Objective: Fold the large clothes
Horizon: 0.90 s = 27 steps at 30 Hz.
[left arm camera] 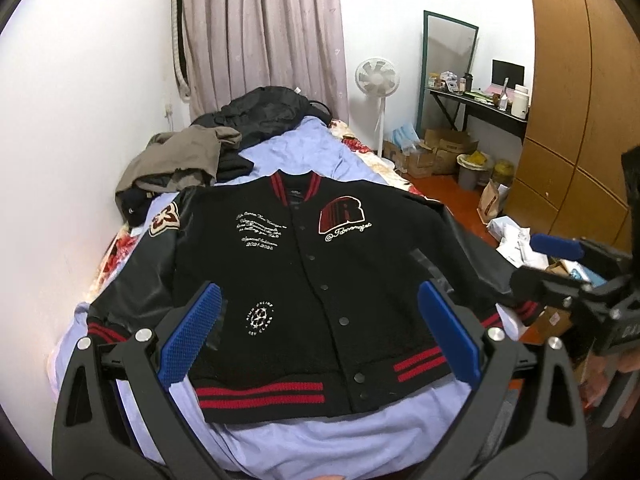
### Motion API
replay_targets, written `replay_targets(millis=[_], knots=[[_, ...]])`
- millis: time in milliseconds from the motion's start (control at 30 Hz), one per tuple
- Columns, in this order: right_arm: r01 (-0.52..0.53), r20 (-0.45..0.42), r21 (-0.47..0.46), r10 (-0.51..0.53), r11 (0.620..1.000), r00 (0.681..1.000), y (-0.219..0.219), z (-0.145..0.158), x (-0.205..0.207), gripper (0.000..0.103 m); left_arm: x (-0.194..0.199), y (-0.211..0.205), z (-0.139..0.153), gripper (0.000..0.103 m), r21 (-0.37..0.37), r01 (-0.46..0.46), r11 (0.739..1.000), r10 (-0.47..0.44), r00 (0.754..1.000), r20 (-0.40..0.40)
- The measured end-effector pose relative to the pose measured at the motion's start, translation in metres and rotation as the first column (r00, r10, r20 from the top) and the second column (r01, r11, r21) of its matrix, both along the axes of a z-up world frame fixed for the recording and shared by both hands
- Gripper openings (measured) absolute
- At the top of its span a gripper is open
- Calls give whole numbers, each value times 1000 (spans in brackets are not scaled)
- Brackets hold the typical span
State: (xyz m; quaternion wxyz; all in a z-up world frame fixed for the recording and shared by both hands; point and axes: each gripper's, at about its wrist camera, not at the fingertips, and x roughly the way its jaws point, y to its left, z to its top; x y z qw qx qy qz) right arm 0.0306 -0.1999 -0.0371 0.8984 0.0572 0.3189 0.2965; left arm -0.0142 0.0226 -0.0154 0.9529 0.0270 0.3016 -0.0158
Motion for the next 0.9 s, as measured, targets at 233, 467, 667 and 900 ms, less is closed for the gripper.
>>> replay_targets(millis=[233, 467, 667, 900], knots=[[3, 14, 10, -3, 1000, 1000, -21, -3, -3, 98, -3, -1, -12, 97, -106, 53, 993, -60, 996, -69], [64, -4, 11, -64, 998, 998, -87, -35, 13, 98, 7, -30, -39, 97, -76, 113, 991, -122, 984, -131], [170, -110, -44, -173, 985, 979, -175, -95, 47, 98, 19, -52, -62, 97, -80, 106, 991, -118, 978, -173], [289, -219, -119, -309, 950, 925, -255, -164, 82, 98, 46, -69, -80, 97, -76, 119, 990, -131, 974, -184]])
